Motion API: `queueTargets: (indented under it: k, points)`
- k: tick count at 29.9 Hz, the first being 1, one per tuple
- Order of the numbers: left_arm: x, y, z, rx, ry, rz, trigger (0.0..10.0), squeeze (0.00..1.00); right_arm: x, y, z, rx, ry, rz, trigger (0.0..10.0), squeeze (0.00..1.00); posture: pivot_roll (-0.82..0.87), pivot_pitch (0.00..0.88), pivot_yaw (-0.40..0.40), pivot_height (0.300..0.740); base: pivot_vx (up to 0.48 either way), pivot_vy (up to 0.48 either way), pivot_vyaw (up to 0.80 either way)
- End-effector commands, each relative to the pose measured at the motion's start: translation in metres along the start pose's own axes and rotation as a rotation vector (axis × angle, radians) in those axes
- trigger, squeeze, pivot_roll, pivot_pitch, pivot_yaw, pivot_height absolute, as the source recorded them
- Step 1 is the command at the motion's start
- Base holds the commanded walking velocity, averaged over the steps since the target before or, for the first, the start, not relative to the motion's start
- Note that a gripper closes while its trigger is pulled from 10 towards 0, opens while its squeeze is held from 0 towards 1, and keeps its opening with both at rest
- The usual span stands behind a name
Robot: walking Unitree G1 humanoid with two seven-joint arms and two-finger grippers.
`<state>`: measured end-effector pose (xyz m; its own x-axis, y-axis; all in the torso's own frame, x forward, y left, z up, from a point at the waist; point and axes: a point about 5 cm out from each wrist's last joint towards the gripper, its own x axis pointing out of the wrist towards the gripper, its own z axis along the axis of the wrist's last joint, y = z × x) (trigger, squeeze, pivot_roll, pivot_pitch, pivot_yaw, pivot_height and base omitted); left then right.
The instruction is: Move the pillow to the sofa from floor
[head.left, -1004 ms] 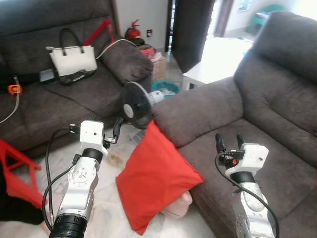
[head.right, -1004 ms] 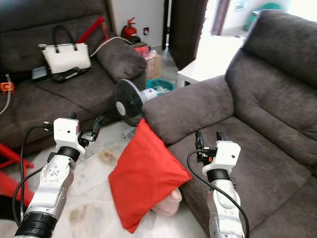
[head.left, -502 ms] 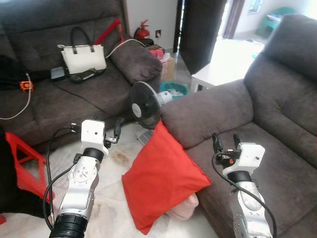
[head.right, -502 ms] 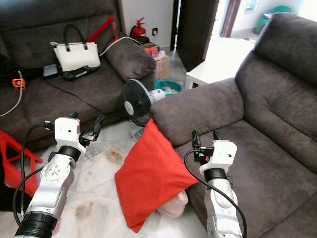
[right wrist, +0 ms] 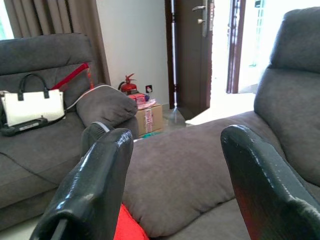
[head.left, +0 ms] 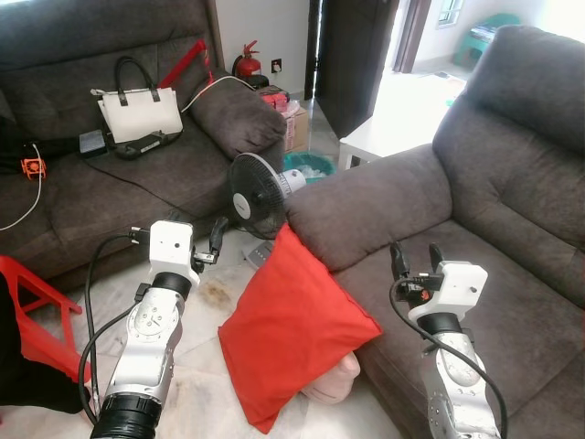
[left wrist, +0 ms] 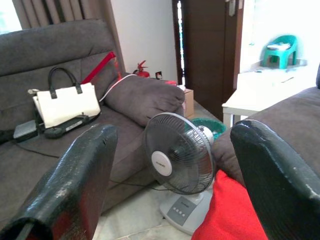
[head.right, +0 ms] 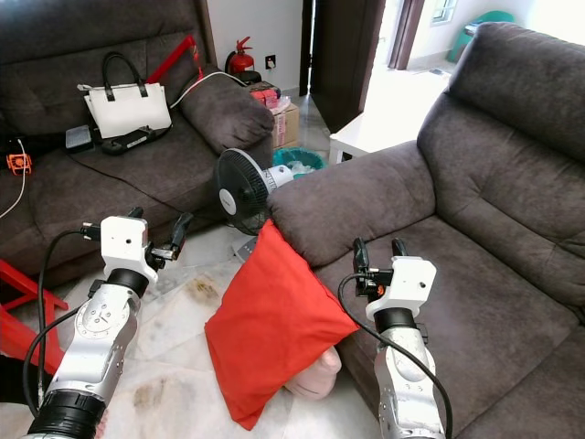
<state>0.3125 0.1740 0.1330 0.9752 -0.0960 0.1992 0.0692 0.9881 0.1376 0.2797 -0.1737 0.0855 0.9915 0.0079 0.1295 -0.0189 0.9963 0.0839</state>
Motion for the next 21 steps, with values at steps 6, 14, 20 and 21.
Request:
queueTargets:
  k: [6, 14, 20, 21]
  points:
    - [0.001, 0.0024, 0.0023, 0.015, 0.0, -0.002, 10.0, 0.0, 0.0021, 0.0021, 0.0012, 0.003, -0.012, 0.0, 10.0, 0.0, 0.12, 0.0, 0.012, 0.74, 0.0, 0.0, 0.0]
    - [0.0012, 0.0015, 0.0028, 0.018, -0.001, -0.011, 10.0, 0.0, 0.0028, 0.0039, -0.0006, 0.009, 0.002, 0.005, 10.0, 0.0, 0.12, 0.0, 0.013, 0.74, 0.0, 0.0, -0.27]
    - [0.001, 0.0005, 0.0022, 0.018, 0.001, -0.016, 10.0, 0.0, 0.0024, 0.0036, -0.0006, 0.006, -0.002, 0.003, 10.0, 0.0, 0.13, 0.0, 0.013, 0.74, 0.0, 0.0, -0.22]
    - [0.0008, 0.0005, 0.0021, 0.018, 0.002, -0.016, 10.0, 0.0, 0.0025, 0.0035, -0.0003, 0.006, -0.004, 0.001, 10.0, 0.0, 0.13, 0.0, 0.013, 0.74, 0.0, 0.0, 0.0]
